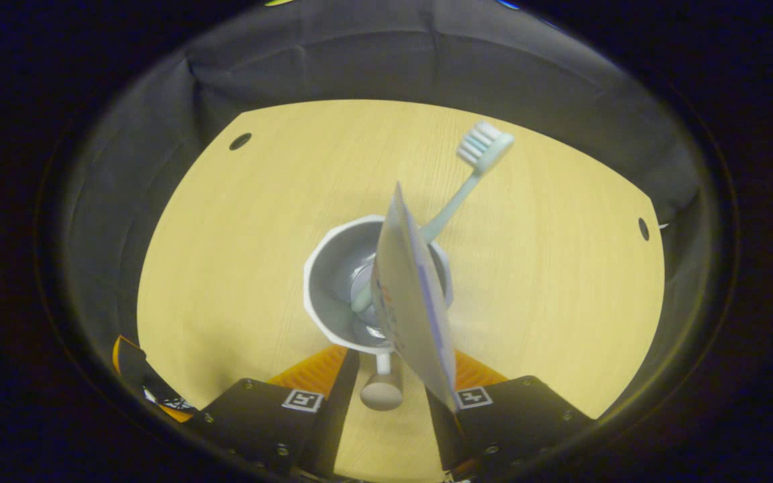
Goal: Put the toothbrush and toothpaste on the desktop into the cup, then pick up the cup and place it on the coaster on the desktop.
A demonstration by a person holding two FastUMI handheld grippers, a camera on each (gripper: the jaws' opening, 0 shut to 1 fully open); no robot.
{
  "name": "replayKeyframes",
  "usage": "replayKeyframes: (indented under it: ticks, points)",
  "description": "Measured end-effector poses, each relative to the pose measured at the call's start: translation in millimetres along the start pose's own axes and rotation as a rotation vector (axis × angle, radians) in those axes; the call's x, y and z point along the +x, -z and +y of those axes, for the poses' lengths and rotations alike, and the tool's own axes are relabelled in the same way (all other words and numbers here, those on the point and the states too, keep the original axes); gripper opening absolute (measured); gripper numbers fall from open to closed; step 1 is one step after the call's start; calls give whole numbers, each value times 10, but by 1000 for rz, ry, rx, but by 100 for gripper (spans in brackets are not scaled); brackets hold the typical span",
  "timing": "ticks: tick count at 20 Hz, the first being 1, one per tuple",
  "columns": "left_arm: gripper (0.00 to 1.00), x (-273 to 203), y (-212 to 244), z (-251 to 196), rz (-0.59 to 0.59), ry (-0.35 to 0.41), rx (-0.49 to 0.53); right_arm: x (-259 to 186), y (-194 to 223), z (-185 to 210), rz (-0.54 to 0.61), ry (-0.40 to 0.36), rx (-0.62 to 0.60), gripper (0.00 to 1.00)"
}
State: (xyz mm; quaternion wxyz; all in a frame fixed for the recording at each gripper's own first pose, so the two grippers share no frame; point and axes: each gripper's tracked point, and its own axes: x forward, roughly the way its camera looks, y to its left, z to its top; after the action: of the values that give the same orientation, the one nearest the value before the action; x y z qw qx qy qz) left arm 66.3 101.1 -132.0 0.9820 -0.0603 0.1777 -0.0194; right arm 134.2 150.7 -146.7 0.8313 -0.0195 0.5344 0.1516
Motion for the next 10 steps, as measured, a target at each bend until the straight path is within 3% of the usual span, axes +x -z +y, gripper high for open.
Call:
replayKeyframes:
  ticks: [2, 3, 6, 9, 10]
  points:
    - [96, 17, -25, -63, -5, 13, 6, -149, -8, 27, -34, -24, 13, 60]
    - [99, 29, -39, -97, -8, 22, 12, -234, 8, 16, -53, -33, 23, 71]
    - [99, 56, -71, -264, -15, 54, 33, -451, 98, -119, -113, -39, 79, 74]
    - [96, 72, -164, -478, -39, 86, 56, -734, 237, -350, -169, -30, 145, 90]
    - [96, 85, -205, -558, -49, 96, 66, -829, 302, -446, -191, -22, 163, 90]
